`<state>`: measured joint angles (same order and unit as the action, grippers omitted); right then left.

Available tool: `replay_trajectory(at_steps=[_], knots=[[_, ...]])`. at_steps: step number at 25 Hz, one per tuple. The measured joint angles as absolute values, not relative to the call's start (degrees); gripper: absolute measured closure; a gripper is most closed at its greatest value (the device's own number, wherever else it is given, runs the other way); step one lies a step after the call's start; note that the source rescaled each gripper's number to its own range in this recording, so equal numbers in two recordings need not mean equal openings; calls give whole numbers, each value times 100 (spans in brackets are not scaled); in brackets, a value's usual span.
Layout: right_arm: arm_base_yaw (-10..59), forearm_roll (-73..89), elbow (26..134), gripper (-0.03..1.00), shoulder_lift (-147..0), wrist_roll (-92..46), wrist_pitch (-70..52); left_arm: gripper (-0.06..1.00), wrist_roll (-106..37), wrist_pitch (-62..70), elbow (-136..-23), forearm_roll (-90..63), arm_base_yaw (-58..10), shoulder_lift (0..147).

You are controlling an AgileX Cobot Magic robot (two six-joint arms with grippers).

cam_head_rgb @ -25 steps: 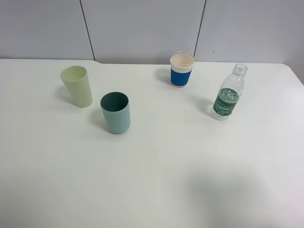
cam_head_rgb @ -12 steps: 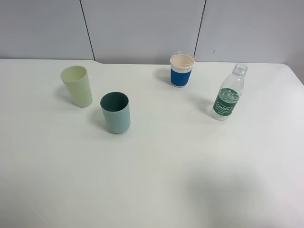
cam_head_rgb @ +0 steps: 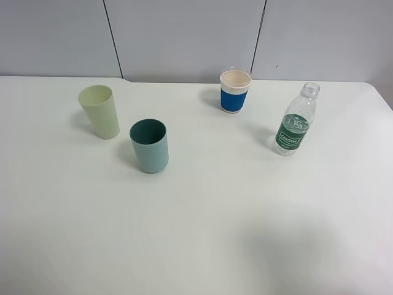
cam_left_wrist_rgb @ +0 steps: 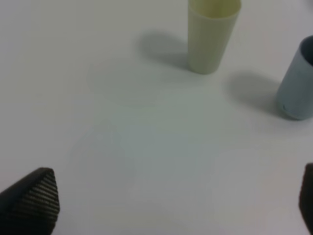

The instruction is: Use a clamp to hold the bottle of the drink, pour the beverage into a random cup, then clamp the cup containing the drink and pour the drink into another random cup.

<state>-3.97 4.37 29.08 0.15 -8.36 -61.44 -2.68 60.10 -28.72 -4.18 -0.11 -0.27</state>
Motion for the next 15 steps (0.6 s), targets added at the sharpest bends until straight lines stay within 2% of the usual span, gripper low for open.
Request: replay_trajectory(at_steps=[15], knots=[[-397, 437, 2908, -2, 15, -836, -6144, -6, -279, 6017, -2872, -430, -11, -27]])
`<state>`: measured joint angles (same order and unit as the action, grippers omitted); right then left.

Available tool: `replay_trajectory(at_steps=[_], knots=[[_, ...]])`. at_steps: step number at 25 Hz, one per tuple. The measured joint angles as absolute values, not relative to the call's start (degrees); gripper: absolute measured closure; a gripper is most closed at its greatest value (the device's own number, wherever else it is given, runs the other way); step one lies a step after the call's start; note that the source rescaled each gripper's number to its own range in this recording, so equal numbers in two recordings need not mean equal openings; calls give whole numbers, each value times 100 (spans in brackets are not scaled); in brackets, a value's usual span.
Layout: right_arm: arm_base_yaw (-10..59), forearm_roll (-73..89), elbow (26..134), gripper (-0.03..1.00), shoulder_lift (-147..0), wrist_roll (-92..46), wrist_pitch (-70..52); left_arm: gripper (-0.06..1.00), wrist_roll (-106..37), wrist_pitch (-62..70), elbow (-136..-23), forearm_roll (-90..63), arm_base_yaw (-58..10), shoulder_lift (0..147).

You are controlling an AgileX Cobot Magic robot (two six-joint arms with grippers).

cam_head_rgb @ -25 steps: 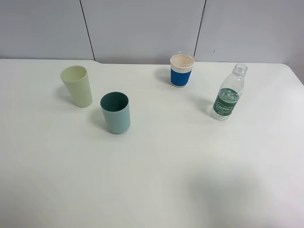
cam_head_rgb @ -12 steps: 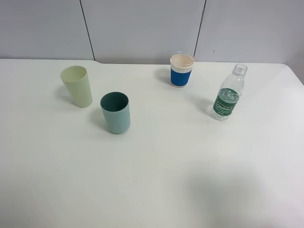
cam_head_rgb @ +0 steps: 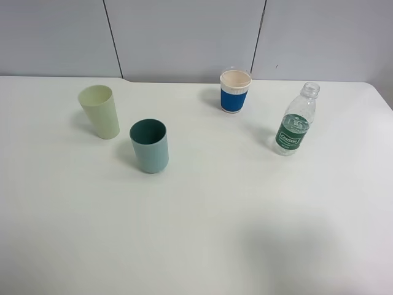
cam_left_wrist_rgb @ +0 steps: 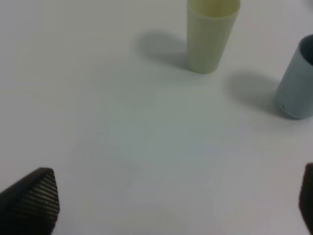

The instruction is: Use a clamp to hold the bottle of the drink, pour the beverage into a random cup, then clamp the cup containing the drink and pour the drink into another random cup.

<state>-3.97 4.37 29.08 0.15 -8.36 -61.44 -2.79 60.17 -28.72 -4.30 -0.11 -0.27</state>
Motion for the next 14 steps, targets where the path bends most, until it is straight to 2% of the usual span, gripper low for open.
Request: replay_trajectory(at_steps=[14], knots=[[-397, 437, 2908, -2, 15, -836, -6144, -6, -279, 6017, -2872, -430, -11, -27]])
